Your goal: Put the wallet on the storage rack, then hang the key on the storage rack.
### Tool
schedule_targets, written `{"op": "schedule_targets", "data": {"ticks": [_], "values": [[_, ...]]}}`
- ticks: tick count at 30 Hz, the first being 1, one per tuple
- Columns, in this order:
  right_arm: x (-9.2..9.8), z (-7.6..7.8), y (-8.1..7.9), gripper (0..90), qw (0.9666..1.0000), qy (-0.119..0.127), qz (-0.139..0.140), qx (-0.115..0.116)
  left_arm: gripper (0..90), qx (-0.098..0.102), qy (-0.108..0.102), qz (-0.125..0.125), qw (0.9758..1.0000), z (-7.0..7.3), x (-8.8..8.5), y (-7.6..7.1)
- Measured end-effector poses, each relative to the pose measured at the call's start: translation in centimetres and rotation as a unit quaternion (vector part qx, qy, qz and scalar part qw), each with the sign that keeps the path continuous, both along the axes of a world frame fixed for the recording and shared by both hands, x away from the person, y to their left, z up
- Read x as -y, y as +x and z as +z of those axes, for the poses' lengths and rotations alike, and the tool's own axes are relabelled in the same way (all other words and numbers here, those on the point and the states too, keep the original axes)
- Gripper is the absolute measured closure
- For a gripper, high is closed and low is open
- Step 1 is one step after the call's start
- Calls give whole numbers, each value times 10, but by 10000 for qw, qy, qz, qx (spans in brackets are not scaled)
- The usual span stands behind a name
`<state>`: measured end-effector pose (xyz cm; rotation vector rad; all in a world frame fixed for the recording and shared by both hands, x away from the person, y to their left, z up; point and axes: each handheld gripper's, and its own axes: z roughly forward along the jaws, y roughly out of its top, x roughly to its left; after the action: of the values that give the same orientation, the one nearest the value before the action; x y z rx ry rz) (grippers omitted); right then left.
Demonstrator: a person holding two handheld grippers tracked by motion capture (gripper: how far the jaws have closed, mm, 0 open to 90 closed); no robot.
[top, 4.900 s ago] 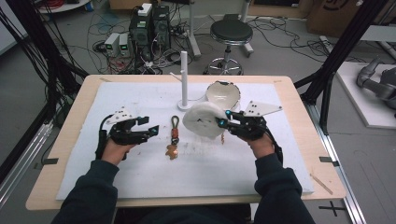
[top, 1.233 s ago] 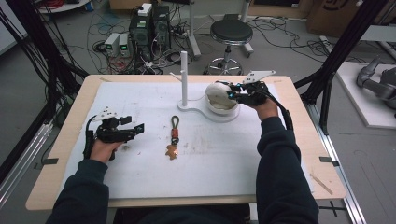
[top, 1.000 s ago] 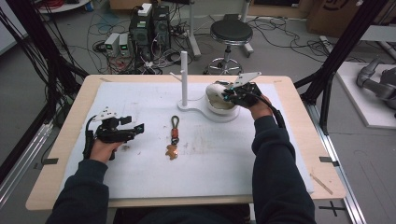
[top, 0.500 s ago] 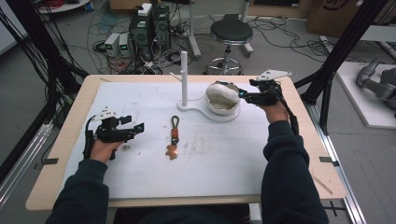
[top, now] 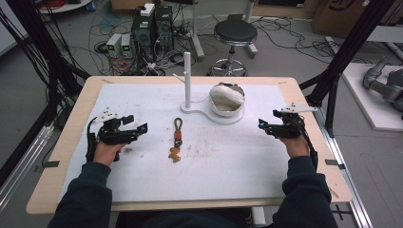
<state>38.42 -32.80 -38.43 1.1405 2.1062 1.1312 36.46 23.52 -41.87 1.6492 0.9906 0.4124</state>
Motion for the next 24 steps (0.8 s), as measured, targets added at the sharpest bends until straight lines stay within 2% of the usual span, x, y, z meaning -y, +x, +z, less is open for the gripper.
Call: {"op": "schedule_targets", "data": {"ticks": [4,9,13,21,24], "values": [[3,-9,-4,245,9999,104,-40,-2,198,-17,51,-15,10000,0,3,0],[8,-13,-7,244,9999,146,-89,-23,200,-41,86,-55,9999,-3,7,2],[10,-16,-8,242,9998,129,-161,-57,200,-56,81,-79,9999,-3,7,2],[4,-23,-7,242,9999,-3,-106,-136,200,-98,113,-122,9998,-2,13,1],[4,-24,-9,243,9999,5,-115,-124,200,-180,86,-22,9998,-1,19,1]]}}
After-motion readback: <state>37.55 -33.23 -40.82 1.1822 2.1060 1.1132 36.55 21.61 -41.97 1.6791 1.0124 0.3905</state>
